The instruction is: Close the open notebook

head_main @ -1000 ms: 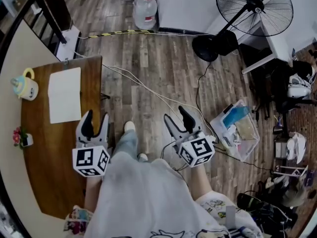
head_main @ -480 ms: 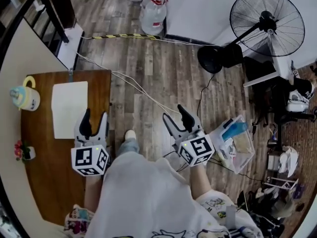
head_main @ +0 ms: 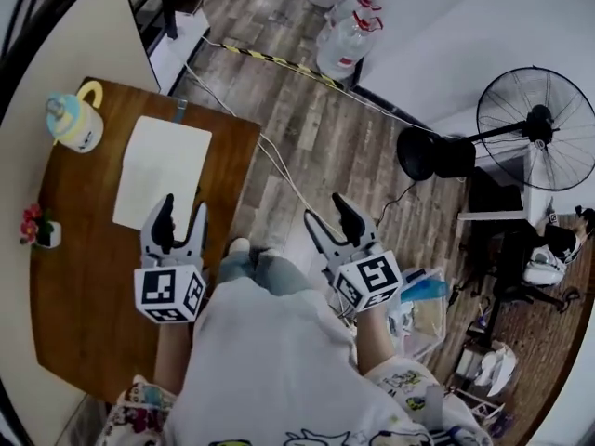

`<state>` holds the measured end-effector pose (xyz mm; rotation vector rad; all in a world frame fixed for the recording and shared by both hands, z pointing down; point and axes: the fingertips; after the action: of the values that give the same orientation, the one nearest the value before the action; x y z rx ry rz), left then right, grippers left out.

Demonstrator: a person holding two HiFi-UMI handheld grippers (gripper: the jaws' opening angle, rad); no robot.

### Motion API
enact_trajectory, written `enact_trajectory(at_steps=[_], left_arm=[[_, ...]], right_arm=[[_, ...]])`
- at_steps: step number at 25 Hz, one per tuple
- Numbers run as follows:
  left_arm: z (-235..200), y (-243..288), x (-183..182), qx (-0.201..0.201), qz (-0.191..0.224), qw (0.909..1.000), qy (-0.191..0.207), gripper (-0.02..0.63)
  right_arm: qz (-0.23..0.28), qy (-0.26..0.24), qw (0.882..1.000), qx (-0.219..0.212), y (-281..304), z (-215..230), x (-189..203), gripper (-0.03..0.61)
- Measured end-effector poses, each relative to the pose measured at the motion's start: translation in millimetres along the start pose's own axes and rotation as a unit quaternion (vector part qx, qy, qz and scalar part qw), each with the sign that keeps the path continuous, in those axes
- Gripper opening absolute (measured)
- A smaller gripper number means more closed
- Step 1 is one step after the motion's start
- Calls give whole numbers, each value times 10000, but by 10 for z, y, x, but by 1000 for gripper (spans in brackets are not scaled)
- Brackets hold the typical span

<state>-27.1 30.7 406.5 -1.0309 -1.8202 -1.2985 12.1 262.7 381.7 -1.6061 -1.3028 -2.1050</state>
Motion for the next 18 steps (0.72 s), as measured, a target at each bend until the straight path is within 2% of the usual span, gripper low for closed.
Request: enact_trajectory(at_steps=[5,10,15,18], left_arm=[[-392,-221,34,-621,182,9971,-395,222],[-761,-432,28,-1412,447,9855,-828,222],[-1004,-604,25,-2245,643,9651,-1190,222],[-1117,-686,33,-2843,762,9444,-1465,222]], right_arm=[[-116,-459,9969,-630,393,-252,-228,216],[-117,-968,9856,-1383,889,-459,-548,216],[-100,-1402,9656,-2190,1436,-666,-850,216],[-108,-1707,9445,-2807,1775,-817,-1023,216]])
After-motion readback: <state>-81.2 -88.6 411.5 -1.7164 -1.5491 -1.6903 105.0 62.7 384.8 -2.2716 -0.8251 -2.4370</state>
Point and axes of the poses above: the fingertips, and each gripper's own axes: y forward along the fingers, z to its right, x out of its underside, and after that the axes turned 9 degrees about -z, right-handed
